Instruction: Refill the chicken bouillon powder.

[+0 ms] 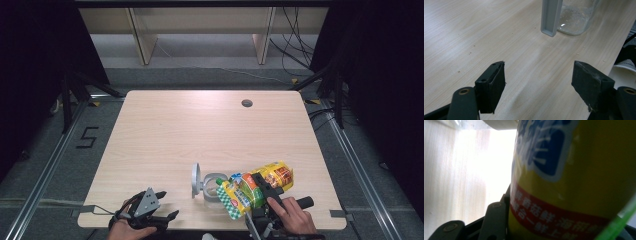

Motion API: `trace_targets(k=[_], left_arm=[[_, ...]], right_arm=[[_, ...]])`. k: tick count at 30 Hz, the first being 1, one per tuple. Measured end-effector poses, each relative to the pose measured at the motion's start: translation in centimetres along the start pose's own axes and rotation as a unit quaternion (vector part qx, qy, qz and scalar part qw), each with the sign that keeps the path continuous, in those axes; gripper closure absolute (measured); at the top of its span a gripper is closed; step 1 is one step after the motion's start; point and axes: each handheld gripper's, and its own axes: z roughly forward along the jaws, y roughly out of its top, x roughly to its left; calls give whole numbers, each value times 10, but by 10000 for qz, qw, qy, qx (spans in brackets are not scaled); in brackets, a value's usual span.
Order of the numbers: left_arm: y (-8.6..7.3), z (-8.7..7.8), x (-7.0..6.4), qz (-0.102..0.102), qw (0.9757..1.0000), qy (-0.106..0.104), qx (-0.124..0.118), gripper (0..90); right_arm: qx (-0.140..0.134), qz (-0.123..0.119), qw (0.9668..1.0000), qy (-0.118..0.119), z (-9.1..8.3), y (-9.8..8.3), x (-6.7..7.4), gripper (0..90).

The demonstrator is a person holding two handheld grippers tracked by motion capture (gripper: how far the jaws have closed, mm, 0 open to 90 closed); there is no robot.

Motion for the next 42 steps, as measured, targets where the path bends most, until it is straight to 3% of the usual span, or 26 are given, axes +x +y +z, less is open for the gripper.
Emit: trace_targets(k=[1,3,5,6,7,8,9,11,12,13,14,16,21,23,24,25,26,28,31,32,34,37,38,40,41,42], left_arm=[[0,0,0,10,10000,-12,0,262],[0,0,1,59,10000,15,65,262],[0,1,1,-29,10000,16,-17,262],[0,1,1,-39,10000,14,-17,262],[0,1,1,-39,10000,14,-17,262],[0,1,1,-27,10000,15,-5,262],[0,1,0,-71,10000,1,-12,262],[0,0,1,-1,10000,17,58,262],[0,0,2,17,10000,35,68,262],[0,0,2,13,10000,7,70,262],[0,1,1,-36,10000,9,6,262],[0,0,2,15,10000,11,64,262],[-1,1,1,-34,10000,3,26,262],[0,0,2,9,9999,42,110,262],[0,0,2,10,9999,40,110,262],[0,0,2,9,9999,40,109,262],[0,0,2,10,9999,39,106,262],[-1,0,1,1,10000,1,56,262],[-1,0,2,4,10000,37,60,262],[-1,0,2,4,10000,33,70,262],[-1,0,2,4,10000,33,72,262],[-1,0,2,3,10000,35,82,262],[0,0,2,4,10000,38,79,262],[0,0,2,5,10000,38,80,262],[0,0,2,7,10000,42,84,262],[0,0,2,6,10000,40,80,262]], right_arm=[[67,182,9998,2,0,0,4,561],[144,120,9998,-6,0,1,5,562],[4,-354,9992,-167,3,2,1,562],[227,-507,9984,-47,0,4,0,562],[107,-448,9988,-152,2,4,3,563],[183,-653,9976,-124,0,5,1,569],[300,-659,9973,-105,-1,6,1,572],[150,-925,9953,-229,2,6,-2,574],[147,-650,9976,-171,2,6,2,575],[144,-685,9974,-167,2,5,1,575],[180,-444,9987,-174,3,4,6,576],[176,-807,9964,-180,3,6,2,578],[223,-911,9955,-161,4,5,0,581],[215,-1074,9938,-195,4,6,-3,581],[302,-1551,9873,-171,3,7,-9,581],[443,-1293,9905,-167,1,7,-5,581],[347,-1666,9853,-174,2,9,-10,582],[295,-1817,9827,-190,3,11,-12,581],[459,-1654,9850,-190,1,10,-8,582],[340,-2071,9775,-201,2,12,-13,582],[341,-2019,9786,-208,2,12,-14,582],[366,-2200,9745,-250,3,13,-15,582],[410,-2101,9765,-246,2,12,-14,582],[339,-2352,9710,-245,3,15,-18,585],[381,-2272,9728,-238,3,14,-17,591],[391,-2314,9718,-235,2,15,-17,595]])
